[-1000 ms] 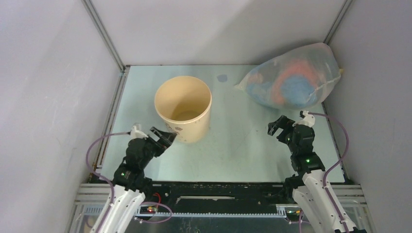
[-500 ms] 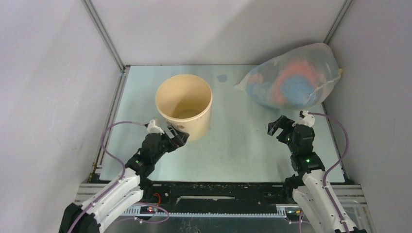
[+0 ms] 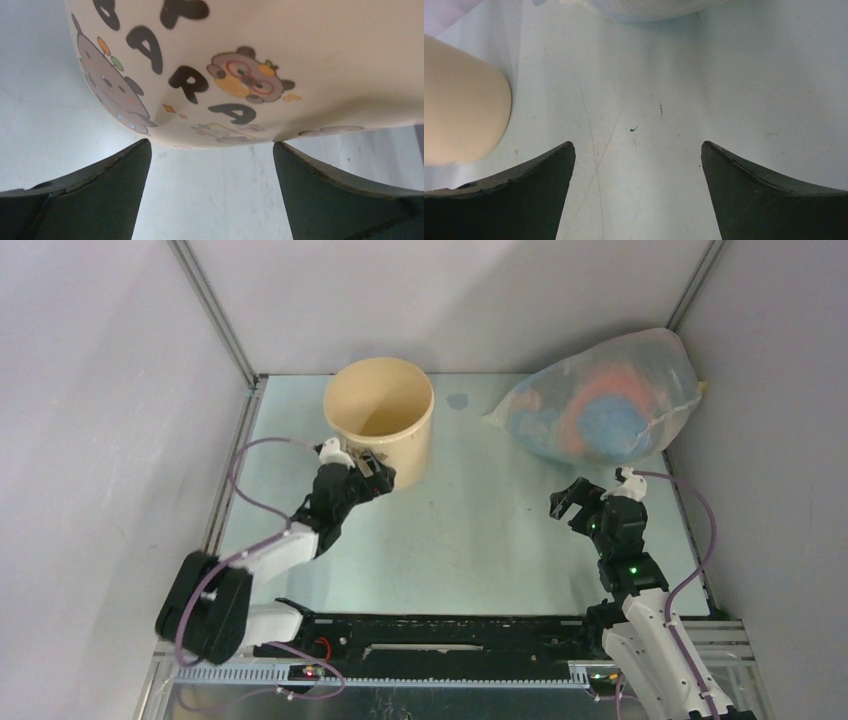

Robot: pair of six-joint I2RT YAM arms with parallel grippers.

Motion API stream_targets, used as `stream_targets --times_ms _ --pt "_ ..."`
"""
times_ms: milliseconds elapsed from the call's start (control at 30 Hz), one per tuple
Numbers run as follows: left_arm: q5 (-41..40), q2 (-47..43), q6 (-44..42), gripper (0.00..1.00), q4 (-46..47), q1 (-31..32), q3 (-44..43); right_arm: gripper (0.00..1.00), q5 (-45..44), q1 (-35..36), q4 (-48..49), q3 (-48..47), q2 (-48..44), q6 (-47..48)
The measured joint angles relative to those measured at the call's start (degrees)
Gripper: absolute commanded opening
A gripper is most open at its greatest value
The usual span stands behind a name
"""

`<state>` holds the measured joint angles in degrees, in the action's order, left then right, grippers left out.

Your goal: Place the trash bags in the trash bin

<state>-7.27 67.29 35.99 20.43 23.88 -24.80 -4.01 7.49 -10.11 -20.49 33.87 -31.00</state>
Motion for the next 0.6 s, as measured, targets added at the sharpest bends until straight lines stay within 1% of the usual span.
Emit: stream_targets --times_ms 167,267,400,500,600 --pt "0.6 16.4 -0.4 1.00 3.2 -5.5 -12.6 1.00 0.4 0.5 0.3 0.0 0.1 0.2" --pt "1.4 22.4 -0.5 1.00 4.0 -8.4 -17.7 1.00 0.3 0.9 0.3 0.0 0.0 0.5" --pt "1.0 25.9 -0.5 1.00 2.0 -11.5 -22.8 1.00 0.3 1.2 0.3 0.0 0.0 0.9" --pt "0.5 25.8 -0.4 1.00 1.6 -13.7 -23.1 1.00 0.4 1.4 0.3 0.0 -0.2 1.2" --pt "0.3 24.4 0.5 1.00 1.1 -14.9 -21.6 1.00 0.8 1.4 0.3 0.0 -0.9 1.6"
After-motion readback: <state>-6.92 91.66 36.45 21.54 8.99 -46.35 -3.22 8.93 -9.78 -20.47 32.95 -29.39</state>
